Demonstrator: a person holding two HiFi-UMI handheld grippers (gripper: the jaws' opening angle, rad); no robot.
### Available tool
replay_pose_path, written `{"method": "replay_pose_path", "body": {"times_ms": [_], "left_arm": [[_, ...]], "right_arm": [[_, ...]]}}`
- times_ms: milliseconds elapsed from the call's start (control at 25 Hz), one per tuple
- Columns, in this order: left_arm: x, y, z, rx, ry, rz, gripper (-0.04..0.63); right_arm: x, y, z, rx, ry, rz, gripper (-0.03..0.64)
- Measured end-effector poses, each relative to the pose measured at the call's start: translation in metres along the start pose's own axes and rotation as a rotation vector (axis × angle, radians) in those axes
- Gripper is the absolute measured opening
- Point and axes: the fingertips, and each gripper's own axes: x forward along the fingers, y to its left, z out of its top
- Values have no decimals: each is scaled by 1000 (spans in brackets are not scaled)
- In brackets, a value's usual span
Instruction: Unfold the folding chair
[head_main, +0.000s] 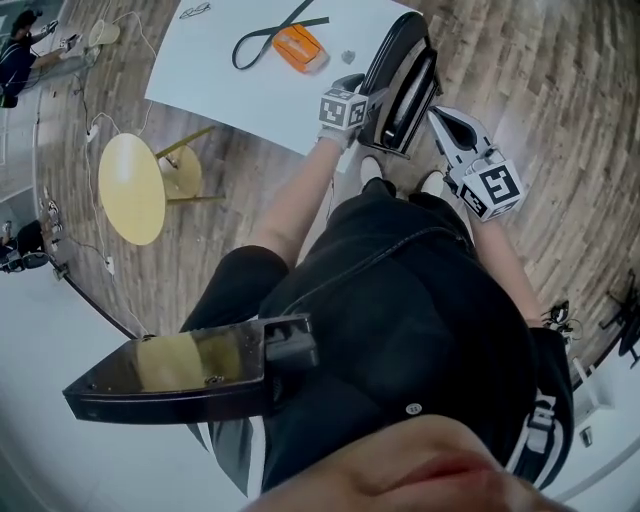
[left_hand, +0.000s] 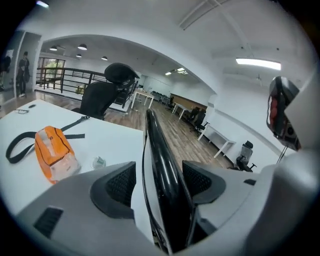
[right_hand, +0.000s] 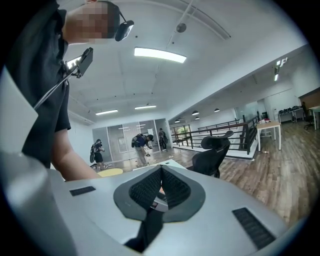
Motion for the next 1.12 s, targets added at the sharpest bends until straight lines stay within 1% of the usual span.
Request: {"method": "replay_pose_path", "body": {"times_ms": [80,280,360,400,440,480,600,840,1000,1120], "left_arm": [[4,3,-1,14,34,16,276],[17,4,2,5,79,11,267],[16,1,1,10,95,1,227],[16,-2,0,14,103,-6,191],[15,-4,-1,22,110,-9,139],[15,-6,-2,30,114,-7,108],[15,-6,-3,28,112,10,96],[16,-7,0,37,133,15,89],[18,-21,0,51,144,13,91],[22,-35,1,44,146,38,91]], "right_arm": [[1,-5,1,6,-1,-9,8],[3,-17,0,18,4,-25,8],[2,-14,1,16,3,-25,8],[1,-12,1,16,3,-27,8],[0,-11,1,16,3,-31,8],[-1,-10,0,16,3,-35,8],[-4,-12,-4,34,9,-57,8],[-11,-28,-24,122,54,-138,8],[-22,-36,-37,183,64,-196,8],[-29,-44,-54,239,82,-223,8]]}}
